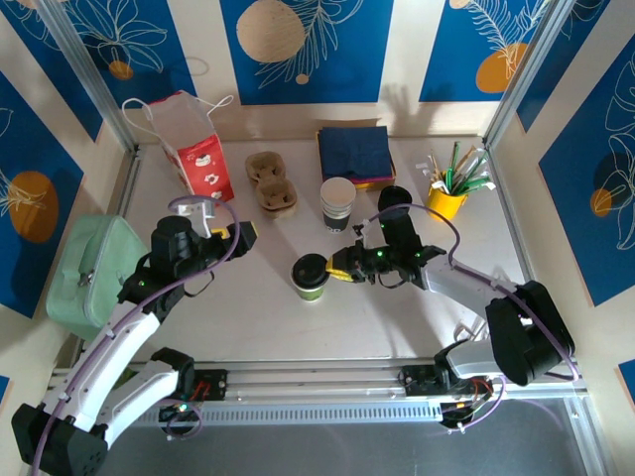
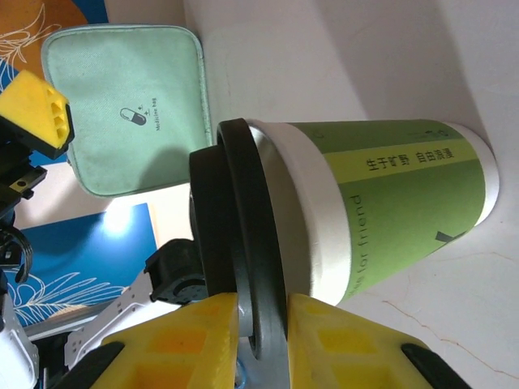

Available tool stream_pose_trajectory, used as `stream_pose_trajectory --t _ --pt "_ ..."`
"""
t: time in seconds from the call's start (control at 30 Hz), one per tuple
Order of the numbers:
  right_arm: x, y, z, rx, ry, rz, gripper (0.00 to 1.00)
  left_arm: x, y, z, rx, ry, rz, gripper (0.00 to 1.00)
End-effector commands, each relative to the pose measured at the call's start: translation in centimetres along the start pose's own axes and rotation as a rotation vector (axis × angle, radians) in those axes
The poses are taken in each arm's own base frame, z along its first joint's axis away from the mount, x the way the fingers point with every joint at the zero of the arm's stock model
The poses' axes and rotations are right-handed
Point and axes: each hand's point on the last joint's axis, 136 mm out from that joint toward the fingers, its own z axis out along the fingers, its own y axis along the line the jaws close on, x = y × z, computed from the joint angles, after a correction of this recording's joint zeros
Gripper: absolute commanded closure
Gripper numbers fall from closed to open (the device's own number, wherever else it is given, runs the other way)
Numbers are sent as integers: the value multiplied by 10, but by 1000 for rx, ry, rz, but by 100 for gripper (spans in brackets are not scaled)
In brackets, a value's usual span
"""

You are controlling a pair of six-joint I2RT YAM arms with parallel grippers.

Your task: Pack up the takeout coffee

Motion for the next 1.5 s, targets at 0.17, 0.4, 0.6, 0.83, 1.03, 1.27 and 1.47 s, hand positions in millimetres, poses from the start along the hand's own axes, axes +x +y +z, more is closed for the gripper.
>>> stream_pose_trajectory --t 0.17,0.4,0.6,0.83,1.03,1.27,1.47 --pt "4 -13 3 20 23 16 76 -5 2 0 -4 -23 -3 8" --pt "5 -12 5 18 32 14 74 -5 0 1 0 -18 -1 8" --pt "6 -10 4 23 35 1 72 -4 0 4 3 -9 -1 8" --pt "8 0 -7 59 9 -54 63 6 -7 9 47 67 36 7" --pt "10 14 -19 84 -32 -128 50 34 -18 16 135 228 84 7" --pt "14 28 -16 108 -49 -185 37 70 -33 28 297 389 47 8" --pt "13 25 -8 117 -55 -169 37 94 -40 41 352 483 30 13"
